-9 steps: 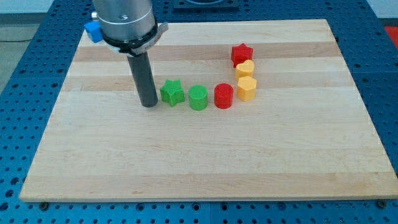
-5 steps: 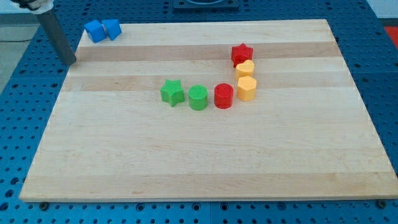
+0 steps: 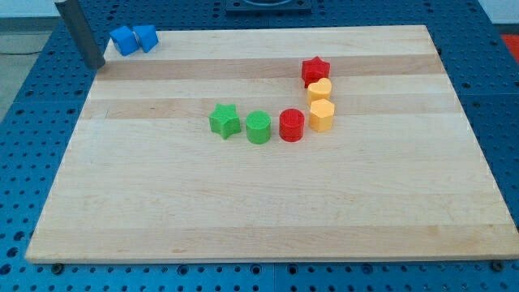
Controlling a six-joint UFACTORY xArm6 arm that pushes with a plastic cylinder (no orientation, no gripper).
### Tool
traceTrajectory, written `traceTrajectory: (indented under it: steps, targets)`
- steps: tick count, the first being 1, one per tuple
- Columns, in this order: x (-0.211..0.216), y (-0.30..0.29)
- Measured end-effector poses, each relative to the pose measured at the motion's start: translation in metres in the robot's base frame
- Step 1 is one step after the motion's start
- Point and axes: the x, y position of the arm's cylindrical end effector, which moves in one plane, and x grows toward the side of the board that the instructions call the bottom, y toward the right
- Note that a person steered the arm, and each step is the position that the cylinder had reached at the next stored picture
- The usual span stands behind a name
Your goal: Push the blue triangle into the green star
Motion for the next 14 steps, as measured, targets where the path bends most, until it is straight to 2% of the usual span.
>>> traceTrajectory:
  steps: [6,9,12,14]
  targets:
    - [-0.033,0.0]
    - [-0.088,0.001]
    - [-0.076,0.047]
    - [-0.083,0.076]
